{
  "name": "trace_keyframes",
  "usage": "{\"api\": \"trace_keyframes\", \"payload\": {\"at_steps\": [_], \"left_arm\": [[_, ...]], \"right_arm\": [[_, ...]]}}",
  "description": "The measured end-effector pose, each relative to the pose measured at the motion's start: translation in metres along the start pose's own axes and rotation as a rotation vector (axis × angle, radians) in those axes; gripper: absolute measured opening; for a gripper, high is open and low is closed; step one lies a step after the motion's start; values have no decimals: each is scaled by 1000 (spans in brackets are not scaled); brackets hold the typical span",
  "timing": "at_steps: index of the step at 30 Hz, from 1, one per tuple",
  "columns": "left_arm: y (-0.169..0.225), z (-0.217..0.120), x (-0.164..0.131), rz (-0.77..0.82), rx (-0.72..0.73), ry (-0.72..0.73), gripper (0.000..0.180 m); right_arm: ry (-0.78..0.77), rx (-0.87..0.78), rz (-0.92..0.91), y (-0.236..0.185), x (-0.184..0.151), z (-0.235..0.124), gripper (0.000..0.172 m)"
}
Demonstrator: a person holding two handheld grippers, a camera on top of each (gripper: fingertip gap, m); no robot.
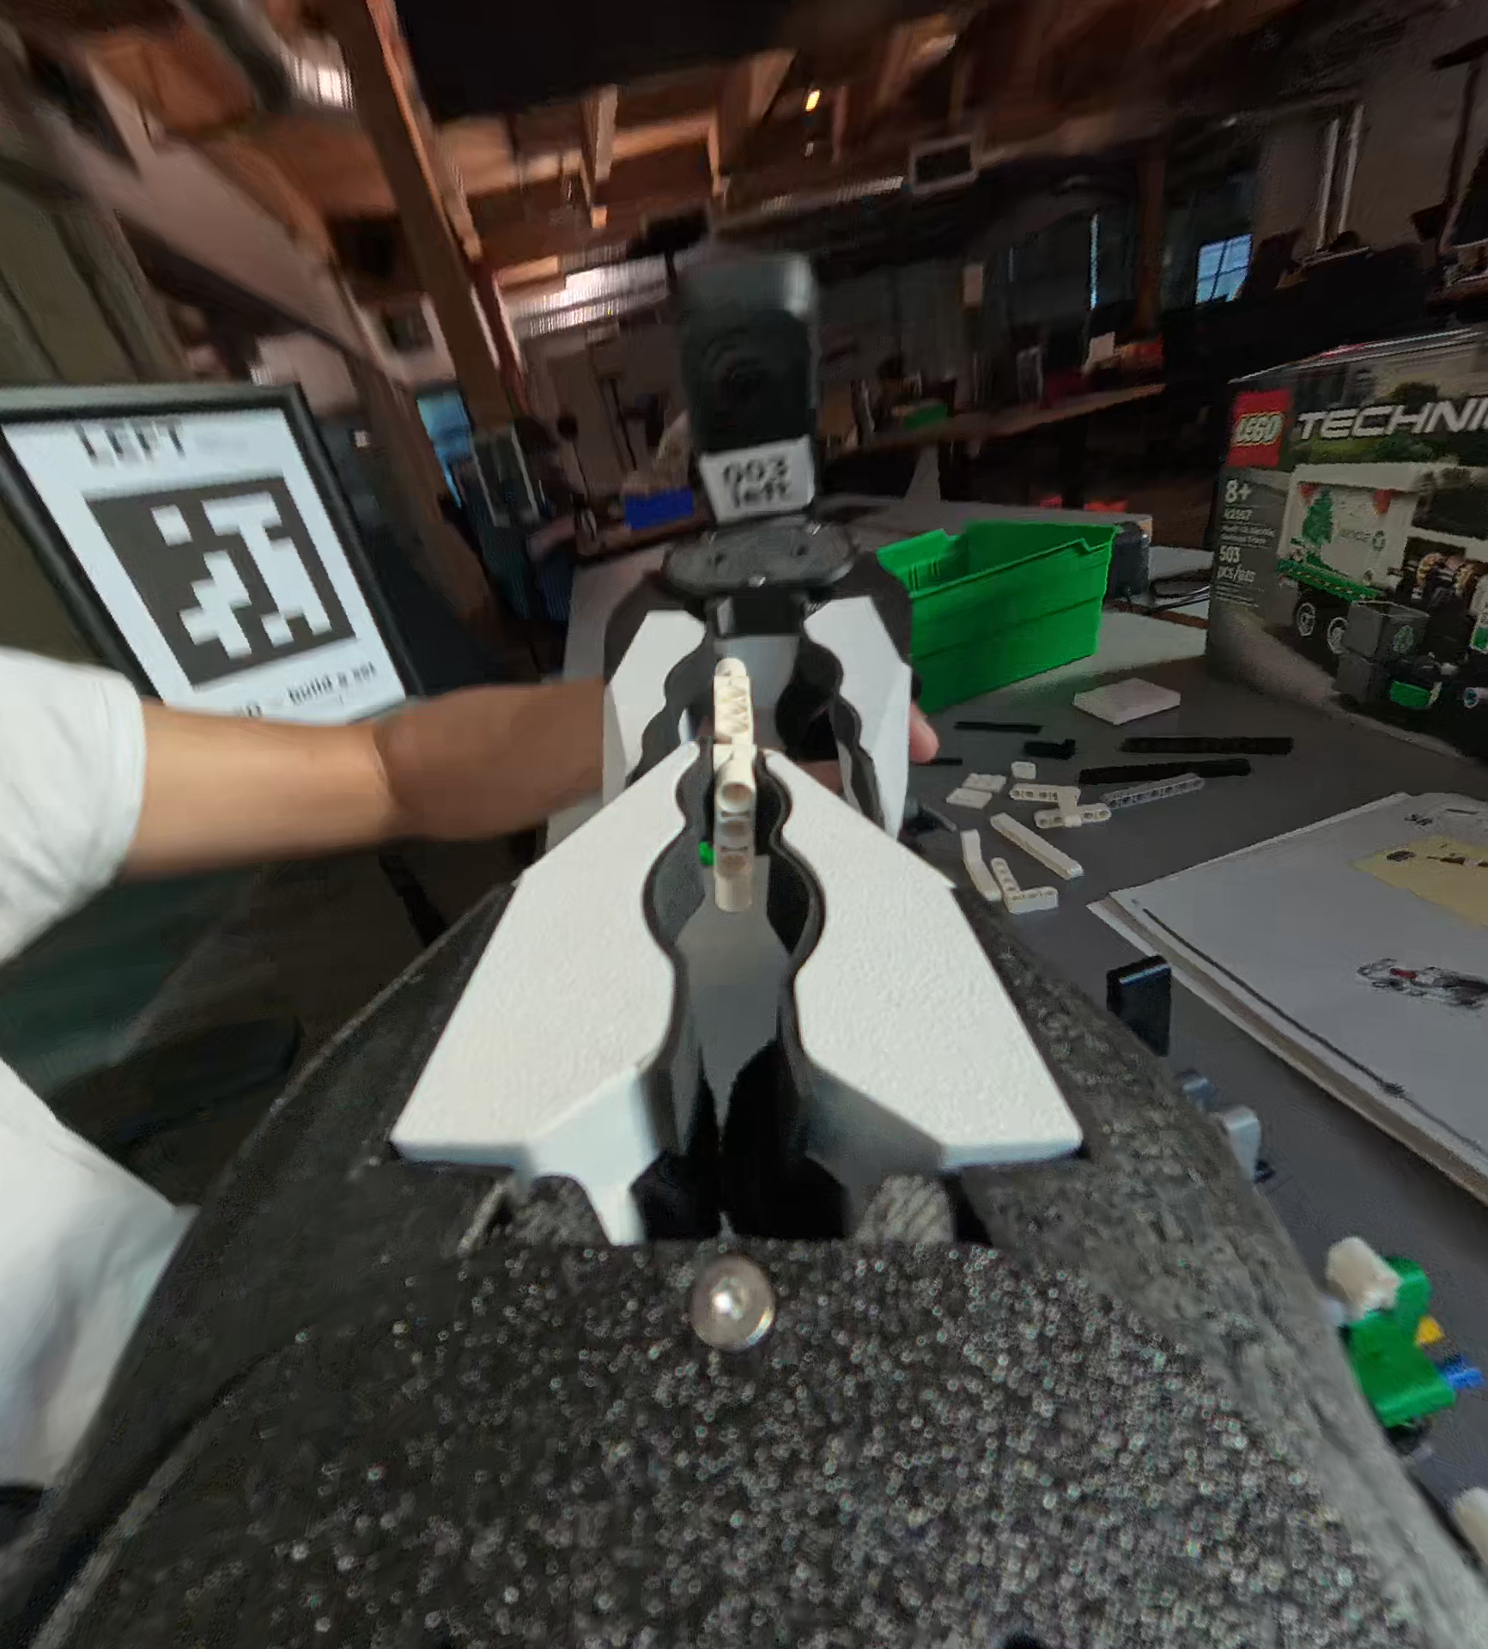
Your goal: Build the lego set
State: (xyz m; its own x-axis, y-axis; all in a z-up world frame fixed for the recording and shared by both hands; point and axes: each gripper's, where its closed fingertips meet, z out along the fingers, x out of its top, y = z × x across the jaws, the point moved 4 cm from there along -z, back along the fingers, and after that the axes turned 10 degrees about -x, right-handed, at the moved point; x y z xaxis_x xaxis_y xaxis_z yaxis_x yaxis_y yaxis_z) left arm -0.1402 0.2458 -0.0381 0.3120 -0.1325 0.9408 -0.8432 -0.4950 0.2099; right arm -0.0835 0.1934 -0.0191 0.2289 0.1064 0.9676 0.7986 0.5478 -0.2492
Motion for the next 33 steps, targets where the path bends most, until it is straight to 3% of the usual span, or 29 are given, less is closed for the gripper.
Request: {"api": "trace_keyframes", "payload": {"at_steps": [2, 4, 6, 8, 11, 23, 29, 33], "left_arm": [[1, -2, 10, 112, 130, 262, 51], [1, -3, 16, 135, 240, 449, 39], [-1, 4, 16, 108, 280, 489, 37], [0, 9, 20, 64, 257, 532, 40], [-2, 0, 25, 17, 246, 619, 16], [0, -19, 9, -72, 125, 620, 13], [-3, -21, 9, -53, 199, 653, 18], [-3, -15, 6, -48, 213, 649, 13]], "right_arm": [[167, 31, 231, 6, 6, -4, 5], [307, 23, 334, 9, 5, -1, 5], [424, 7, 367, 9, 5, 0, 5], [428, -19, 364, 7, -2, 9, 5], [392, -41, 309, 3, -11, 18, 5], [225, -51, 220, 3, -28, 20, 6], [388, -31, 369, 5, -14, 18, 5], [335, -75, 281, 0, -24, 28, 6]]}}
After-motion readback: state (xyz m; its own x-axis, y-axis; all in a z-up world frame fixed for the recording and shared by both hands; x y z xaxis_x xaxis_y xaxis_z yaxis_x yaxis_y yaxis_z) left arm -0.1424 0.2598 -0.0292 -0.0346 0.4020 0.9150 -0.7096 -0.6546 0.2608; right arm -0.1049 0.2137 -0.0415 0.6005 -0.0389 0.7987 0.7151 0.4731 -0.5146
